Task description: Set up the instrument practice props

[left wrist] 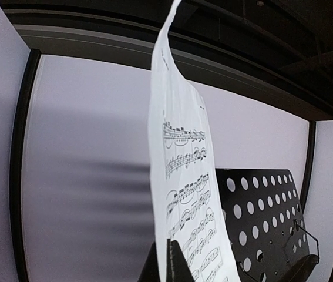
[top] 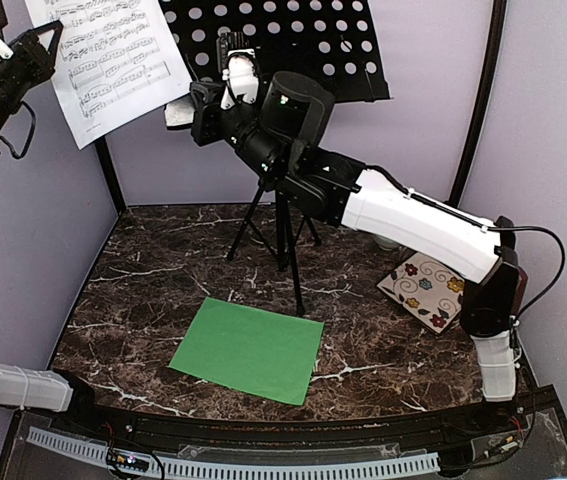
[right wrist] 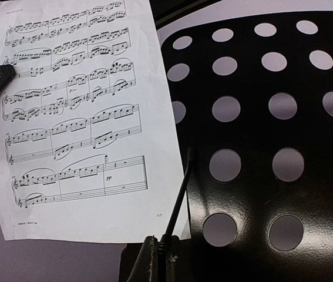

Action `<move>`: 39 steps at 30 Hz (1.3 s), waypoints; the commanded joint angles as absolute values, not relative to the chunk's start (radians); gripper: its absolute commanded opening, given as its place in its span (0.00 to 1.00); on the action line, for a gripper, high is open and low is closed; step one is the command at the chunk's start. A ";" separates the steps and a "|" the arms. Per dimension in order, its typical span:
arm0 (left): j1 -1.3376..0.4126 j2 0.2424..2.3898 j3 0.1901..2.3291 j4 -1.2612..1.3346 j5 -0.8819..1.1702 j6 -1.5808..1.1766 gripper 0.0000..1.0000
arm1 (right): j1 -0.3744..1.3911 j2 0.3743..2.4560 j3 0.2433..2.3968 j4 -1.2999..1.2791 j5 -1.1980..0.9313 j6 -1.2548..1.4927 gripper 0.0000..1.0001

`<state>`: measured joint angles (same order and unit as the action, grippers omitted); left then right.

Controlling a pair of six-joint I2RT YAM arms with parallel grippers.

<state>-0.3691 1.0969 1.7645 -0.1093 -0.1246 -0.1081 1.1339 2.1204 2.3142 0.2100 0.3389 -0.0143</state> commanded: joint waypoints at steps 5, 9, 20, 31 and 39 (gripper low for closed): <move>-0.364 1.076 1.750 -0.063 -0.161 -0.121 0.00 | 1.136 2.051 2.225 0.366 0.361 -0.058 0.00; -0.364 1.084 1.747 -0.060 -0.142 -0.129 0.00 | 1.138 2.041 2.186 0.422 0.347 -0.087 0.00; -0.365 1.121 1.734 -0.011 -0.006 -0.165 0.00 | 1.140 2.024 2.108 0.522 0.304 -0.146 0.00; -0.365 1.208 1.773 0.079 0.188 -0.207 0.00 | 1.140 2.013 2.077 0.546 0.275 -0.160 0.00; -0.364 1.269 1.812 0.126 0.237 -0.200 0.00 | 1.140 1.995 2.038 0.581 0.259 -0.157 0.00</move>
<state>-0.3691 1.2652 1.7683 0.0570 0.1917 -0.1955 1.1374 2.0480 2.0651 0.5217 0.2806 -0.1314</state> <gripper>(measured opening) 0.010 0.034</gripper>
